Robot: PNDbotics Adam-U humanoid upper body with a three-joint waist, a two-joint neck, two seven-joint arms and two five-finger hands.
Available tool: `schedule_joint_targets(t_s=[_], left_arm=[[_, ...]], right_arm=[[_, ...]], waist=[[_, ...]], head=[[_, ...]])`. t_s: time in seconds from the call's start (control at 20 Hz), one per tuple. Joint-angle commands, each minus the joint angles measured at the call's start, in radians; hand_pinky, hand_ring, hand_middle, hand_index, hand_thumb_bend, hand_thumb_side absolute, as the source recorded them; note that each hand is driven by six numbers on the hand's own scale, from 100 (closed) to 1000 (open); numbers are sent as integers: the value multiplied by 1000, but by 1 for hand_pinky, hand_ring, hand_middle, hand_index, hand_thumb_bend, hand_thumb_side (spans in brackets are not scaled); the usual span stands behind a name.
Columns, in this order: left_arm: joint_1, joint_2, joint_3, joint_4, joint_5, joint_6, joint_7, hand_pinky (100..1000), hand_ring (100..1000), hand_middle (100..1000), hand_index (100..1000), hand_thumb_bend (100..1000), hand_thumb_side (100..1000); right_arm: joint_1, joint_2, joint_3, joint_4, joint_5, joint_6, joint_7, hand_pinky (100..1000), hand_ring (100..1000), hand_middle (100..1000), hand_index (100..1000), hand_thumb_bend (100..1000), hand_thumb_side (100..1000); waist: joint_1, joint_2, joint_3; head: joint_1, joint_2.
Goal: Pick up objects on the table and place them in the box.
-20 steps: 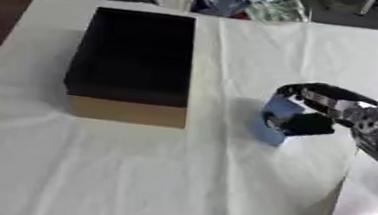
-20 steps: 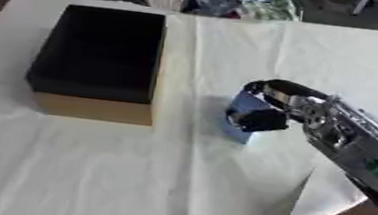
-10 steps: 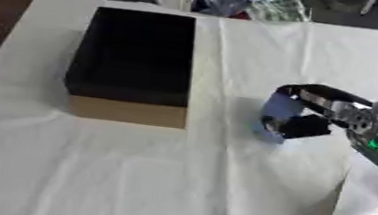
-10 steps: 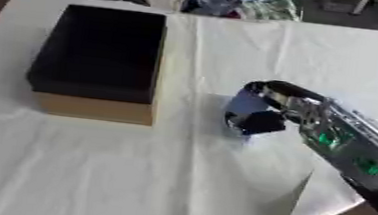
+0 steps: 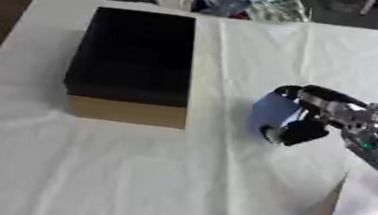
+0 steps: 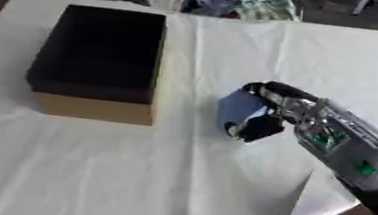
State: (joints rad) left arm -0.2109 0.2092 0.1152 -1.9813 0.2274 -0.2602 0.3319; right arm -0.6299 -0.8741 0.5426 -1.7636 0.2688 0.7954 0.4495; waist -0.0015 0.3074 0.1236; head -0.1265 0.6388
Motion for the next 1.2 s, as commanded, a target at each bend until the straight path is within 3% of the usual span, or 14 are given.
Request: schedule_joint_targets(t_s=[0.05, 0.2, 0.45, 0.8, 1.2], left_arm=[[-9, 6, 0, -19, -1, 1, -1, 954, 657, 632, 819, 100, 482], [-10, 7, 0, -19, -1, 1, -1, 954, 658, 632, 818, 100, 481], [-11, 7, 0, -19, -1, 1, 0, 954, 658, 633, 818, 100, 484], [-13, 7, 0, -19, 0, 1, -1, 954, 658, 634, 819, 100, 486], [-14, 10, -1, -19, 1, 1, -3, 954, 659, 635, 819, 100, 481]], right_arm=[[-2, -9, -1, 0, -26, 112, 72, 674, 669, 784, 1000, 270, 237], [-2, -8, -1, 11, -46, 112, 33, 650, 649, 755, 1000, 200, 157], [-1, -3, -5, 30, -74, 112, -37, 636, 634, 723, 1000, 103, 119], [3, 0, -2, 53, -133, 112, -136, 619, 621, 670, 946, 100, 100], [-13, -27, -19, -13, -157, 112, -192, 615, 615, 656, 923, 100, 100]], waist=[[1, -14, 0], [0, -14, -1], [0, -15, -2], [-1, -13, 0], [-2, -18, 1]], head=[[-4, -12], [-4, -12], [-3, -13], [-3, -14], [-2, -15]])
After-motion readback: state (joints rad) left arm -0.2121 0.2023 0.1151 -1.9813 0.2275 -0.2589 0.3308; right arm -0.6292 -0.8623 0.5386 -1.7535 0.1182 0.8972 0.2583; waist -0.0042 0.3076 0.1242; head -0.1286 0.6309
